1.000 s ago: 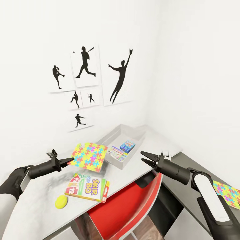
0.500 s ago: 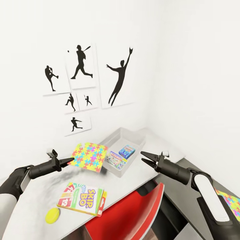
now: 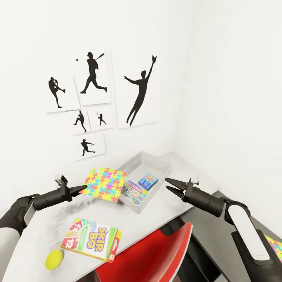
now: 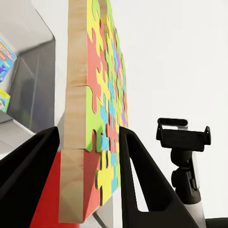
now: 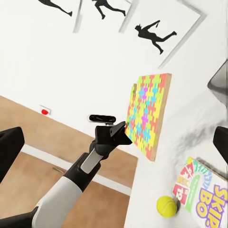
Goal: Put all the toys in the child's room - the three board games (two on the bed and one on the table), the two jigsaw puzzles on the table, and the tennis ball on the table - inside the toy box on the table in the child's room.
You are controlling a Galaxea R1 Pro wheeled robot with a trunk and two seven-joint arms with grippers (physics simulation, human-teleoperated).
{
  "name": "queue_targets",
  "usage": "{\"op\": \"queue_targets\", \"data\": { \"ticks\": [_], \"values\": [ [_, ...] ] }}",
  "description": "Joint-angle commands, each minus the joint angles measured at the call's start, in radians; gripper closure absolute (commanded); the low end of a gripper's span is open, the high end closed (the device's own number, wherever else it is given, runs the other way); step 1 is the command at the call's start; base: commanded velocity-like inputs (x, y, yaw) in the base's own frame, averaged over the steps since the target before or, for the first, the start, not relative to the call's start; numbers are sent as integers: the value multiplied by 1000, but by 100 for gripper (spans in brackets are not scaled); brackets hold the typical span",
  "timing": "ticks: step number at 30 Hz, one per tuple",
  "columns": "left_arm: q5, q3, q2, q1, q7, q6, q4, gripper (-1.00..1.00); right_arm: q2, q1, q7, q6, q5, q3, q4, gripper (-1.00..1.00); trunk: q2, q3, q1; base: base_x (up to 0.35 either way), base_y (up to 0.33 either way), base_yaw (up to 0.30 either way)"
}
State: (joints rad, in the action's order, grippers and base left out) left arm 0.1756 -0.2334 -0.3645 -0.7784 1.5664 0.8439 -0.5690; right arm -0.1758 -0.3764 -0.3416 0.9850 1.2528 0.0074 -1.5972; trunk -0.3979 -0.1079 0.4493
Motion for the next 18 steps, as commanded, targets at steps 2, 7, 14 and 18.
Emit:
{"op": "queue_targets", "data": {
  "ticks": [2,7,14,18],
  "values": [
    [-2,0,0,-1,4,10,0,100,-1,-1,-8,1,-7,0,0,-100,-2,-2,1,45,-69,1],
    [-2,0,1,-1,4,10,0,100,-1,-1,-8,1,-7,0,0,-100,-2,-2,1,72,-37,51],
    [-1,0,1,-1,4,10,0,100,-1,-1,-8,1,-7,0,0,-100,-2,-2,1,84,-41,103],
    [-2,0,1,-1,4,10,0,100,-1,-1,-8,1,-7,0,0,-100,-2,-2,1,49,-4,16]
  ]
}}
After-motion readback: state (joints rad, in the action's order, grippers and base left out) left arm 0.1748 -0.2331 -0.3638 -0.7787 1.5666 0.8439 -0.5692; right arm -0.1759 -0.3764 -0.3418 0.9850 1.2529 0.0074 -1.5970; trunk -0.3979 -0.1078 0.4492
